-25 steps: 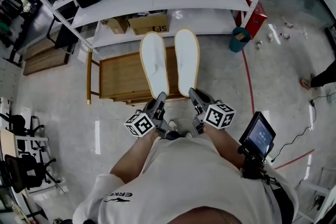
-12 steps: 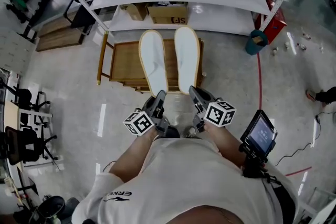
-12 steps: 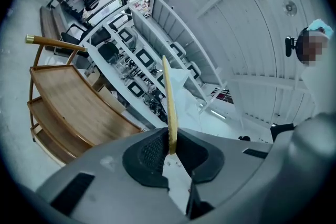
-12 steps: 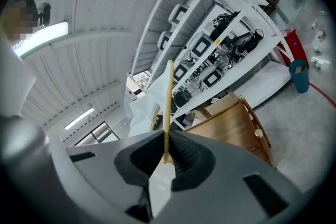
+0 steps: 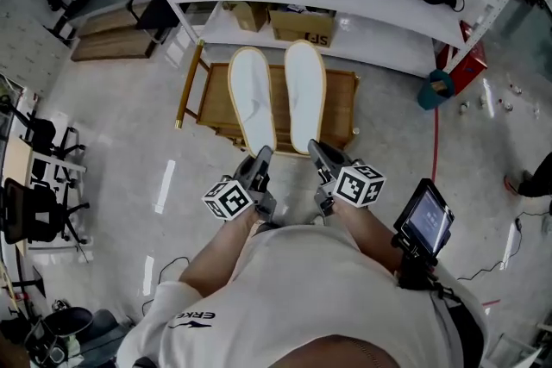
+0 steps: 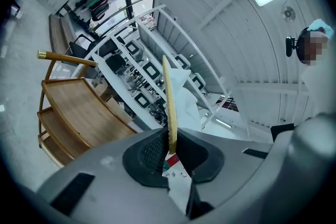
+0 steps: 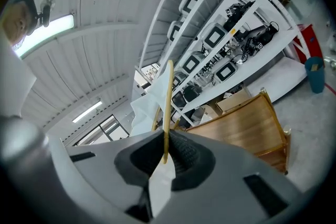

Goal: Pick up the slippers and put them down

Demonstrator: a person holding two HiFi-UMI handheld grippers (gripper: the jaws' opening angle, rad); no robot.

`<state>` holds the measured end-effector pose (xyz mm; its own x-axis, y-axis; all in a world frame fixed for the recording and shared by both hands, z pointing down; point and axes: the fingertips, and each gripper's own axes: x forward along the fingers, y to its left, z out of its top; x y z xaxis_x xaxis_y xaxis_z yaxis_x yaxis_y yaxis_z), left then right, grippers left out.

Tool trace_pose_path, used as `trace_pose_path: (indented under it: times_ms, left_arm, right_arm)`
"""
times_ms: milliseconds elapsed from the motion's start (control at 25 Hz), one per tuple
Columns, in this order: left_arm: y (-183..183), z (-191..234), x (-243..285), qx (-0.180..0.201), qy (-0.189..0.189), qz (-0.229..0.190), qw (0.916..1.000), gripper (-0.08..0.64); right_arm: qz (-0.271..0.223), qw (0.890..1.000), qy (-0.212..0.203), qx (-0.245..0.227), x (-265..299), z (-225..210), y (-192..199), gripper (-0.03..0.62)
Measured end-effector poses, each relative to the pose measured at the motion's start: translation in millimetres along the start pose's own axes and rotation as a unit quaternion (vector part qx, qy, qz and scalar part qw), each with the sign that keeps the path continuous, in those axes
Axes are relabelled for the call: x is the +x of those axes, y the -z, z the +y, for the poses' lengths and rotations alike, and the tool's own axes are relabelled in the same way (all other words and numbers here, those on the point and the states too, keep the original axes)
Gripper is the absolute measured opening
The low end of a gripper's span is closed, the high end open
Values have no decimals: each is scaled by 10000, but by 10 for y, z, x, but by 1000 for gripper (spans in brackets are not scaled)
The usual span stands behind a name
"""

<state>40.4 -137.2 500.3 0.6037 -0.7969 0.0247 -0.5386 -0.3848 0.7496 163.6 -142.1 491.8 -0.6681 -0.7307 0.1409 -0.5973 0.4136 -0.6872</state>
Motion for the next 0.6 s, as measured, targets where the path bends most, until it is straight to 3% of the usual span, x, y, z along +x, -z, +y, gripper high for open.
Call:
trace_pose_path:
  times_ms: [600]
  left_arm:
    - [-856, 718, -464, -141, 7, -280, 9995, 32]
  right_arm:
    - [178, 9996, -126, -184, 1027, 674, 281, 29]
